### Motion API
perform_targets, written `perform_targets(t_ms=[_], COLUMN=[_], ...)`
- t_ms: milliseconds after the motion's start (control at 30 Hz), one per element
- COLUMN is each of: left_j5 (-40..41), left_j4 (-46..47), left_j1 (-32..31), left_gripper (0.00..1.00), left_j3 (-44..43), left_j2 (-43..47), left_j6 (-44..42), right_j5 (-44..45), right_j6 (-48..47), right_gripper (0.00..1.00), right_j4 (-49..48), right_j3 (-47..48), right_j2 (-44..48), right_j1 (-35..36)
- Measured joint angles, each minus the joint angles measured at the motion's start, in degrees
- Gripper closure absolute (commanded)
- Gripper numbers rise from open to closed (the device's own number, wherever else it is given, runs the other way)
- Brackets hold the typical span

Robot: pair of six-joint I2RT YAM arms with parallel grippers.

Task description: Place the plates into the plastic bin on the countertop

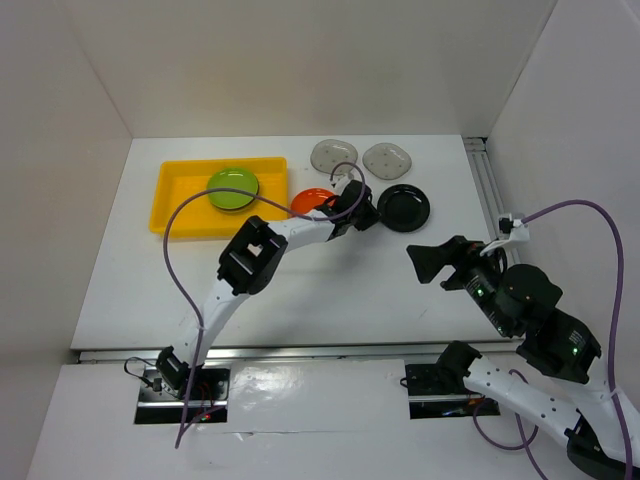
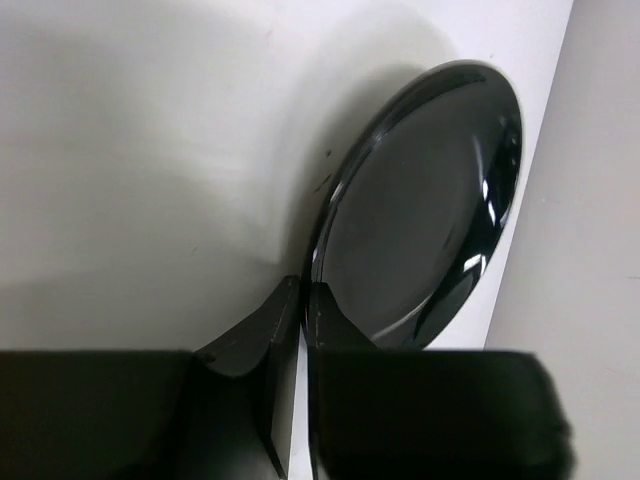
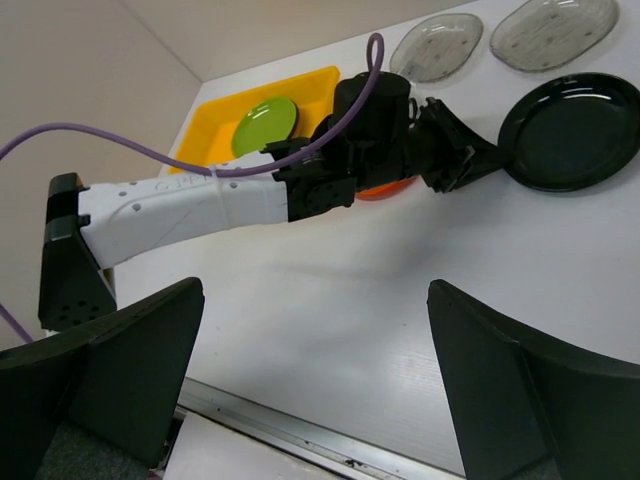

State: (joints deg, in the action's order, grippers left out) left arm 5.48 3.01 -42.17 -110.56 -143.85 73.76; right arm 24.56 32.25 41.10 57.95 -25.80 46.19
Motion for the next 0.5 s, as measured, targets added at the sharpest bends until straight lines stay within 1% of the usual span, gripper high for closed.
perform_targets(t_ms=[33,100,133,167,300,333,400,500], left_j5=[-0.04,-0.22,-0.24,-0.33,-2.19,-2.67,-3.48,-4.28], left_j4=[-0.17,-0.48,-0.68,-1.01,-0.57,0.52,4.46,5.57], left_j1=[0.02,0.11,0.24,0.31,0.87,1.01,1.27,1.62], left_gripper=[0.85,0.92,0.98,1.0,1.0,1.0,1.0,1.0], left_j3=[-1.18,-2.69,-3.04,-3.39,-3.34,-2.47,2.49,9.46], left_j2=[-0.59,-1.51,-1.66,-1.75,-1.95,-1.68,0.48,5.2], left_j6=[0.33,0.39,0.44,0.42,0.22,0.11,-0.04,-1.29], right_j5=[-0.28,-1.11,-1.57,-1.81,-2.36,-2.38,-2.43,-2.51], right_j6=[0.02,0.07,0.09,0.09,0.09,0.09,0.09,0.09], right_gripper=[0.0,0.0,0.0,0.0,0.0,0.0,0.0,0.0], right_j4=[0.0,0.0,-0.13,-0.2,-0.33,-0.35,-0.35,-0.44], right_j3=[-0.07,-0.22,-0.28,-0.31,-0.33,-0.33,-0.44,-0.9], right_j2=[0.15,0.7,1.05,1.4,2.08,2.08,2.08,2.08], right_j1=[0.0,0.0,0.0,0.0,0.0,0.0,0.0,-0.35])
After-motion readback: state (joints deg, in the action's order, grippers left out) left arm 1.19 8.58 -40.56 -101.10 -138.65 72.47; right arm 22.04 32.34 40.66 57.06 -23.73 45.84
